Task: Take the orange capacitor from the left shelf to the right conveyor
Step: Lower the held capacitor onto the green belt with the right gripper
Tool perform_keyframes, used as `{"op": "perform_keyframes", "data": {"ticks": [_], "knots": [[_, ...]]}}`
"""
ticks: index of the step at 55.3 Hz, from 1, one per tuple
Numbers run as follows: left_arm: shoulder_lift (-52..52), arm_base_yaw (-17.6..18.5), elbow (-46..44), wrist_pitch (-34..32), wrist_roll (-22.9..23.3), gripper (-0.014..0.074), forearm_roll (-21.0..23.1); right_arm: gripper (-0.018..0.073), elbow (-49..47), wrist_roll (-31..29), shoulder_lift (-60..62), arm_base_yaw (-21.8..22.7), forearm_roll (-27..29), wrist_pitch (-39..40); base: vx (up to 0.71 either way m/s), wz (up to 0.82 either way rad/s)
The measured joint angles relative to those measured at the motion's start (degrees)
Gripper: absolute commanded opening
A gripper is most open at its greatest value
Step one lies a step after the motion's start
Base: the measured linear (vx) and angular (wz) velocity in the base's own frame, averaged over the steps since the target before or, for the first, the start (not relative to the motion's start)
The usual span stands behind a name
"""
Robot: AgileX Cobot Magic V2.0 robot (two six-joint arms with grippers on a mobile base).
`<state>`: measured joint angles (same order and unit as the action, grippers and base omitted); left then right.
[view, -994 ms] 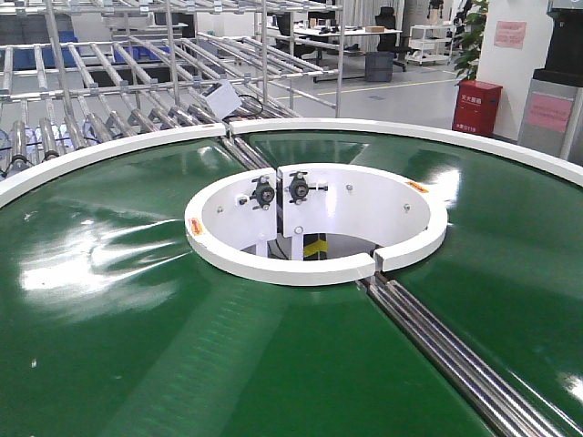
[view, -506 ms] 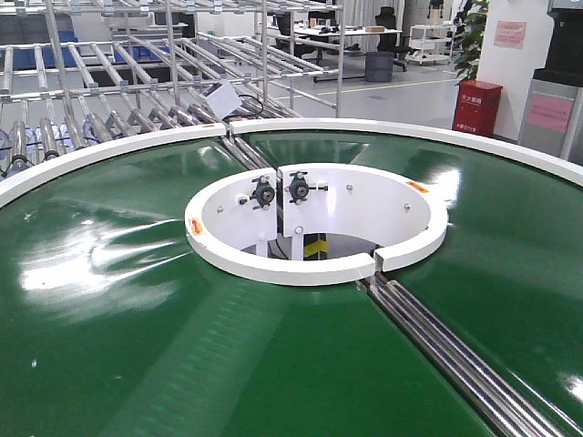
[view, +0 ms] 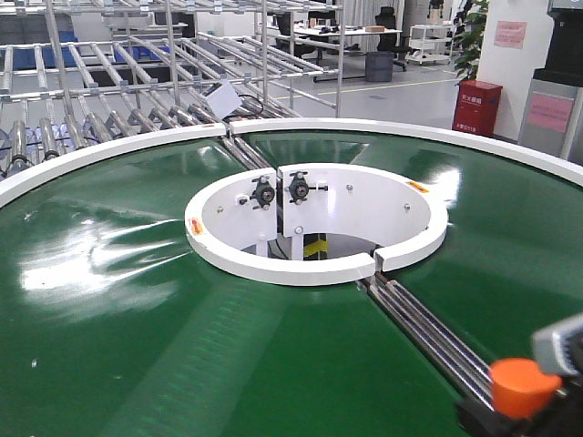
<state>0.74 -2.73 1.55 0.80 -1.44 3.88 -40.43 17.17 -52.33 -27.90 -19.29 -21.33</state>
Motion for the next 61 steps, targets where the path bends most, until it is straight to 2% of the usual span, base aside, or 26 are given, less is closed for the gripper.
{"op": "perform_keyframes", "data": {"ticks": [12,17,24,28,38,45,55,61], "knots": [[0.0,0.0,0.0,0.0,0.0,-0.0006,0.0,0.0317,-0.3,0.2,-11.5,0.2,-5.2,20.6,0.00,0.00],[0.0,0.0,0.0,0.0,0.0,-0.0006,0.0,0.0317,-1.8,0.6,-16.8,1.9,-4.9,23.9,0.00,0.00],[0.0,0.0,0.0,0.0,0.0,-0.0006,0.0,0.0318,-4.9,0.9,-24.0,6.6,-3.3,24.4,0.00,0.00],[0.0,0.0,0.0,0.0,0.0,-0.0006,0.0,0.0321,-5.8,0.9,-27.4,7.1,-3.8,26.0,0.00,0.00],[0.0,0.0,0.0,0.0,0.0,-0.0006,0.0,0.0321,-6.3,-0.5,-36.0,7.1,-4.0,37.0,0.00,0.00],[0.0,0.0,0.0,0.0,0.0,-0.0006,0.0,0.0321,-6.3,-6.4,-42.4,7.5,-0.5,44.7,0.00,0.00],[0.0,0.0,0.0,0.0,0.0,-0.0006,0.0,0.0336,-6.3,-15.9,-50.6,7.8,9.7,55.6,0.00,0.00],[0.0,0.0,0.0,0.0,0.0,-0.0006,0.0,0.0342,-6.3,-18.1,-53.6,7.8,14.3,60.8,0.00,0.00]]}}
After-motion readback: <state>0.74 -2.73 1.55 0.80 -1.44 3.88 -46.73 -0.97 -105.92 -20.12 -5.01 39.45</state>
